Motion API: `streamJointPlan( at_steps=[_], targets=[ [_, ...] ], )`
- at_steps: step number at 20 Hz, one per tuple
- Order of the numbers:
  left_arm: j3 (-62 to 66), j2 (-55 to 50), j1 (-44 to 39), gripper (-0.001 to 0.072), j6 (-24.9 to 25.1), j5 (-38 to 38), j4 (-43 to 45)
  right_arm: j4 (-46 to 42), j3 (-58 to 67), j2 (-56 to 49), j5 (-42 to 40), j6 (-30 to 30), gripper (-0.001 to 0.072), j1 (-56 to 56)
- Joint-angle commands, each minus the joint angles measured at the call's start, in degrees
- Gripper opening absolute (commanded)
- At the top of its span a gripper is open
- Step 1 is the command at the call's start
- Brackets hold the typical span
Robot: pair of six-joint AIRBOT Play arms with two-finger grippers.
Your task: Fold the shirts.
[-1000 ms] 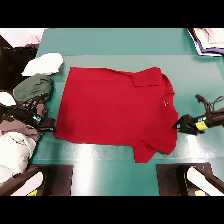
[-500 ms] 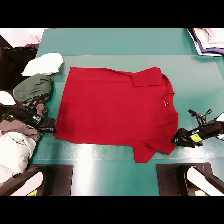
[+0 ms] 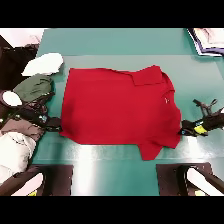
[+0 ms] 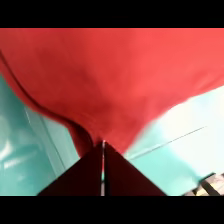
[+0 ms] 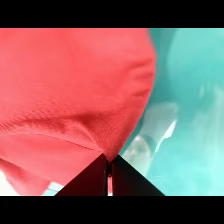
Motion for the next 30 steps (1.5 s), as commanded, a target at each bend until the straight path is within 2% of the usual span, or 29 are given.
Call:
streamJointPlan(
  at_steps=[1,2,3,4,6,9,10,11,15,22,23,24,25,28,29,30],
  targets=[
    [-0.9,0.0,-3.5,0.0044,0.0,5.1,0.8,-1.5,4.3,0.0,2.7,0.6,0.0014,-3.8],
    [-0.9,0.0,-2.8,0.0349,-0.1,4.0,1.7,-1.5,4.3,0.0,2.7,0.5,0.0014,-4.5],
    [-0.9,0.0,-1.4,0.0576,-0.5,1.4,2.5,-1.5,4.3,0.0,2.7,0.5,0.0014,-4.5],
    [-1.0,0.0,0.8,0.055,-0.4,-2.2,3.2,-1.4,4.3,0.0,2.7,0.4,0.0014,-4.4],
    [-3.8,0.3,5.7,0.0549,-0.4,-4.9,2.0,-1.4,4.3,0.0,2.2,0.1,0.0014,-3.5],
    [-14.8,3.5,10.2,0.0549,0.5,-2.4,-7.3,-1.4,4.3,0.0,1.7,0.0,0.0014,-1.1],
    [-18.1,4.0,10.3,0.0549,0.4,-1.3,-7.1,-1.4,4.3,0.0,1.2,0.0,0.0015,0.0],
    [-19.6,4.1,10.3,0.055,-2.9,0.0,-7.1,-1.4,4.3,0.0,0.7,0.0,0.0015,1.0],
    [-19.9,4.4,10.2,0.0549,-1.7,5.5,-9.6,-1.4,4.3,0.0,0.3,0.0,0.0014,4.0],
    [-20.2,4.1,10.2,0.0548,-1.8,8.3,-9.4,-1.4,4.3,0.0,0.7,0.0,0.0014,4.5],
    [-20.7,4.1,10.2,0.0523,-1.8,9.0,-9.4,-1.4,4.3,0.0,0.7,0.0,0.0015,4.5],
    [-21.0,4.1,10.2,0.0418,-1.5,9.2,-9.4,-1.4,4.3,0.0,0.7,0.1,0.0015,4.5],
    [-21.1,4.2,10.2,0.0363,-1.3,9.1,-10.2,-1.4,4.3,0.0,0.6,0.0,0.0015,4.5],
    [-21.1,4.2,10.2,0.034,-1.3,10.2,-11.3,-1.3,4.3,0.0,0.7,0.0,0.0014,4.5],
    [-21.1,4.2,10.2,0.0015,0.3,10.2,-11.9,-0.9,4.3,0.0,0.7,0.1,0.0014,4.5],
    [-21.1,4.2,10.2,0.0024,1.9,10.1,-13.4,-0.3,4.3,0.0,0.6,0.0,0.0015,4.5]
  ],
)
